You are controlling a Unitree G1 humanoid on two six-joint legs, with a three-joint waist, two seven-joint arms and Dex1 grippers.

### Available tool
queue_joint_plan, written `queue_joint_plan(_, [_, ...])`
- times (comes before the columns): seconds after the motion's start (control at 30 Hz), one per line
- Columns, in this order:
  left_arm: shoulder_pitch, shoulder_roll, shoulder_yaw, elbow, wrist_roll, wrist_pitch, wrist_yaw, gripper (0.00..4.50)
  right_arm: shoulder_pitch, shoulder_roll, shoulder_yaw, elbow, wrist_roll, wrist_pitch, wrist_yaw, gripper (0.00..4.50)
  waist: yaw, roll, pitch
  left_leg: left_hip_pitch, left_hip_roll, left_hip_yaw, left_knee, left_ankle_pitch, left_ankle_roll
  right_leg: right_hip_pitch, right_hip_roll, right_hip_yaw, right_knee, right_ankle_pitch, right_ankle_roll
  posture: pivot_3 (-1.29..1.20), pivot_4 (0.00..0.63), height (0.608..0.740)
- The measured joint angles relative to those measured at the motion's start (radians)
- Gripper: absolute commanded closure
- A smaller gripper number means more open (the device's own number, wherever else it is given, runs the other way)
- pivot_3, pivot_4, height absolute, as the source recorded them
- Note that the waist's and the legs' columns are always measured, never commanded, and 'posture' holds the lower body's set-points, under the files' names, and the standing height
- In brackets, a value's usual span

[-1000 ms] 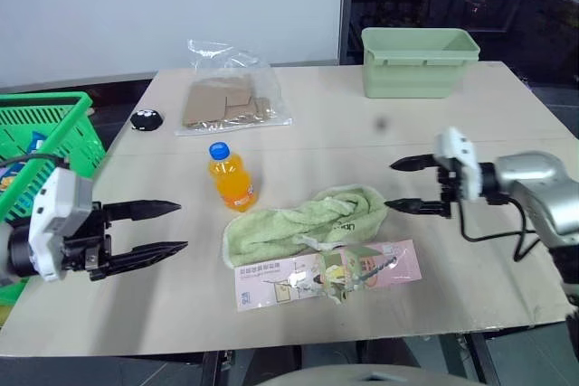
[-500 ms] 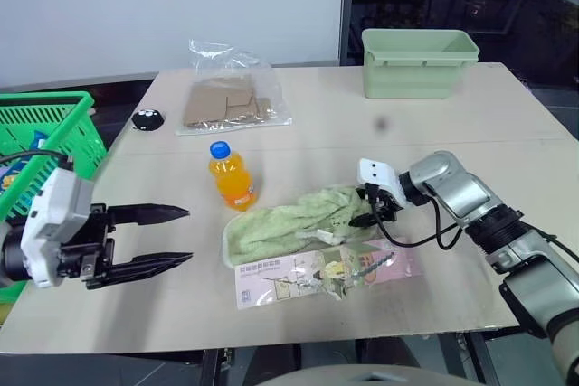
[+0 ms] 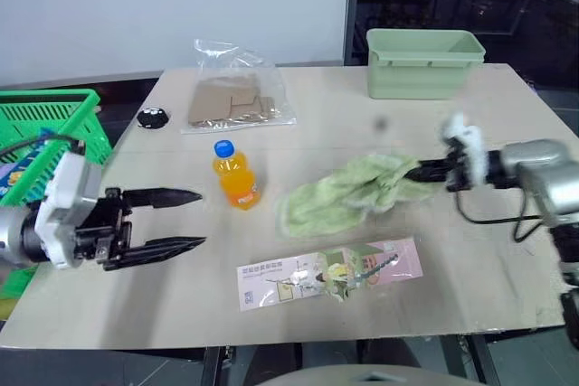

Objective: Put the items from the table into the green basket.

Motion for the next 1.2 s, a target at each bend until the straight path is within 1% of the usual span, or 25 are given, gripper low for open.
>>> queue_joint_plan(0.03, [-0.007, 0.000, -0.001, -0.003, -0.012, 0.004, 0.002, 1.34, 0.018, -0.032, -0.036, 0.017, 0.000, 0.002, -0.008, 4.48, -0.002, 0.000, 0.000, 0.000, 0.000, 0.001, 0.000, 0.000, 0.000, 0.000, 0.000, 0.000, 0.000, 0.000, 0.000, -0.08, 0.000, 0.740])
queue_joint_plan(0.07, [-0.042, 0.000, -0.020, -0.004, -0.027, 0.016, 0.010, 1.34, 0.070, -0.096, -0.101, 0.046, 0.001, 0.002, -0.018, 4.48, -0.002, 0.000, 0.000, 0.000, 0.000, 0.001, 0.000, 0.000, 0.000, 0.000, 0.000, 0.001, 0.000, 0.000, 0.000, -0.09, 0.000, 0.740])
queue_joint_plan(0.13, [-0.096, -0.010, -0.052, -0.006, -0.060, 0.029, 0.031, 1.34, 0.165, -0.189, -0.202, 0.109, -0.008, 0.002, -0.035, 4.48, -0.007, 0.001, 0.000, 0.000, 0.000, 0.001, 0.000, 0.000, 0.000, 0.000, 0.000, 0.001, 0.000, 0.000, 0.000, -0.11, 0.000, 0.740])
queue_joint_plan(0.23, [-0.180, -0.039, -0.089, -0.002, -0.104, 0.053, 0.079, 1.34, 0.272, -0.236, -0.265, 0.166, -0.035, -0.026, -0.070, 4.48, -0.030, 0.001, -0.001, 0.002, 0.001, 0.001, 0.000, 0.000, 0.000, 0.001, 0.002, 0.002, 0.001, 0.000, 0.001, -0.13, 0.000, 0.740])
queue_joint_plan(0.3, [-0.223, -0.065, -0.128, 0.000, -0.129, 0.077, 0.127, 1.34, 0.310, -0.237, -0.273, 0.231, -0.062, -0.079, -0.108, 4.48, -0.064, 0.004, -0.002, 0.004, 0.001, 0.004, 0.001, 0.000, 0.001, 0.002, 0.002, 0.005, 0.002, -0.001, 0.003, -0.14, 0.000, 0.740])
queue_joint_plan(0.33, [-0.230, -0.072, -0.137, 0.000, -0.130, 0.079, 0.134, 1.34, 0.310, -0.236, -0.273, 0.243, -0.070, -0.094, -0.118, 4.10, -0.069, 0.004, -0.002, 0.005, 0.001, 0.005, 0.002, 0.000, 0.001, 0.003, 0.002, 0.006, 0.002, -0.001, 0.004, -0.15, 0.000, 0.740])
queue_joint_plan(0.37, [-0.246, -0.087, -0.170, 0.000, -0.121, 0.080, 0.159, 1.34, 0.299, -0.234, -0.272, 0.288, -0.099, -0.163, -0.162, 3.68, -0.088, 0.006, -0.003, 0.007, 0.000, 0.005, 0.002, 0.000, 0.001, 0.005, 0.002, 0.007, 0.002, -0.001, 0.004, -0.15, 0.000, 0.740])
queue_joint_plan(0.4, [-0.251, -0.092, -0.185, 0.000, -0.115, 0.080, 0.167, 1.34, 0.295, -0.234, -0.272, 0.300, -0.109, -0.184, -0.178, 3.44, -0.095, 0.006, -0.003, 0.007, 0.000, 0.005, 0.003, 0.000, 0.001, 0.006, 0.002, 0.008, 0.002, -0.001, 0.005, -0.15, 0.000, 0.740])
queue_joint_plan(0.43, [-0.255, -0.100, -0.210, -0.001, -0.099, 0.079, 0.180, 1.34, 0.290, -0.234, -0.272, 0.315, -0.127, -0.219, -0.202, 2.98, -0.106, 0.006, -0.003, 0.008, 0.000, 0.005, 0.003, 0.000, 0.001, 0.007, 0.002, 0.008, 0.002, -0.001, 0.005, -0.15, 0.000, 0.740])
queue_joint_plan(0.47, [-0.260, -0.108, -0.237, 0.000, -0.079, 0.077, 0.194, 1.34, 0.291, -0.235, -0.271, 0.321, -0.140, -0.252, -0.216, 2.62, -0.116, 0.005, -0.003, 0.008, 0.000, 0.005, 0.003, 0.000, 0.001, 0.008, 0.002, 0.008, 0.002, -0.001, 0.005, -0.15, 0.000, 0.740])
queue_joint_plan(0.53, [-0.268, -0.120, -0.276, 0.002, -0.053, 0.077, 0.222, 1.34, 0.277, -0.235, -0.271, 0.347, -0.163, -0.296, -0.263, 1.51, -0.135, 0.005, -0.003, 0.008, 0.000, 0.004, 0.004, 0.000, 0.001, 0.008, 0.002, 0.008, 0.002, -0.001, 0.006, -0.15, 0.000, 0.740])
queue_joint_plan(0.57, [-0.269, -0.120, -0.277, 0.002, -0.052, 0.077, 0.226, 1.34, 0.270, -0.235, -0.275, 0.352, -0.165, -0.302, -0.276, 1.29, -0.141, 0.005, -0.003, 0.008, 0.000, 0.004, 0.004, 0.000, 0.001, 0.008, 0.002, 0.008, 0.002, -0.001, 0.006, -0.14, 0.000, 0.740])
queue_joint_plan(0.6, [-0.275, -0.120, -0.277, 0.001, -0.054, 0.079, 0.233, 1.34, 0.261, -0.236, -0.295, 0.354, -0.156, -0.302, -0.283, 0.76, -0.147, 0.005, -0.002, 0.008, 0.000, 0.004, 0.003, 0.000, 0.001, 0.008, 0.002, 0.008, 0.002, -0.001, 0.006, -0.14, 0.000, 0.740])
queue_joint_plan(0.63, [-0.279, -0.120, -0.276, 0.000, -0.054, 0.080, 0.236, 1.34, 0.254, -0.239, -0.312, 0.353, -0.148, -0.301, -0.282, 0.42, -0.150, 0.005, -0.003, 0.008, 0.000, 0.004, 0.003, 0.000, 0.001, 0.008, 0.002, 0.008, 0.002, -0.001, 0.006, -0.14, 0.000, 0.740])
queue_joint_plan(0.7, [-0.277, -0.118, -0.275, -0.007, -0.056, 0.084, 0.239, 1.34, 0.280, -0.275, -0.357, 0.309, -0.078, -0.233, -0.198, 0.42, -0.152, 0.005, -0.002, 0.007, 0.000, 0.003, 0.003, 0.000, 0.001, 0.008, 0.002, 0.008, 0.002, -0.001, 0.006, -0.15, 0.000, 0.740])
queue_joint_plan(0.83, [-0.267, -0.105, -0.275, -0.008, -0.053, 0.087, 0.236, 1.34, 0.281, -0.298, -0.378, 0.268, -0.025, -0.218, -0.113, 0.42, -0.157, 0.004, -0.002, 0.007, 0.000, 0.002, 0.002, 0.000, 0.001, 0.008, 0.003, 0.007, 0.001, -0.001, 0.006, -0.14, 0.000, 0.740])
queue_joint_plan(0.9, [-0.259, -0.089, -0.275, -0.010, -0.041, 0.087, 0.232, 1.34, 0.246, -0.282, -0.386, 0.254, 0.013, -0.218, -0.102, 0.42, -0.162, 0.005, -0.002, 0.008, 0.000, 0.003, 0.003, 0.000, 0.001, 0.008, 0.002, 0.008, 0.001, -0.001, 0.006, -0.12, 0.000, 0.740])
queue_joint_plan(0.97, [-0.238, -0.076, -0.277, -0.017, -0.020, 0.086, 0.229, 1.34, 0.230, -0.243, -0.410, 0.177, 0.079, -0.219, -0.075, 0.42, -0.168, 0.004, -0.002, 0.009, 0.000, 0.002, 0.003, 0.000, 0.001, 0.009, 0.003, 0.008, 0.002, -0.001, 0.006, -0.11, 0.000, 0.740])
queue_joint_plan(1.0, [-0.223, -0.071, -0.279, -0.026, -0.008, 0.084, 0.224, 1.34, 0.232, -0.222, -0.418, 0.130, 0.119, -0.216, -0.052, 0.17, -0.168, 0.004, -0.002, 0.010, 0.000, 0.002, 0.003, 0.000, 0.001, 0.010, 0.003, 0.008, 0.002, -0.001, 0.006, -0.11, 0.000, 0.740])
queue_joint_plan(1.07, [-0.187, -0.038, -0.295, -0.040, 0.032, 0.077, 0.204, 1.34, 0.314, -0.193, -0.425, -0.037, 0.210, -0.174, 0.013, 0.17, -0.162, 0.002, -0.002, 0.010, 0.001, -0.001, 0.002, 0.000, 0.001, 0.010, 0.004, 0.007, 0.002, -0.001, 0.006, -0.11, 0.000, 0.740])
queue_joint_plan(1.2, [-0.146, -0.020, -0.316, -0.048, 0.080, 0.060, 0.179, 1.34, 0.473, -0.158, -0.393, -0.252, 0.309, -0.083, 0.071, 0.17, -0.136, 0.001, -0.002, 0.007, 0.001, -0.001, 0.002, 0.000, 0.001, 0.007, 0.004, 0.006, 0.001, -0.001, 0.006, -0.11, 0.000, 0.740])
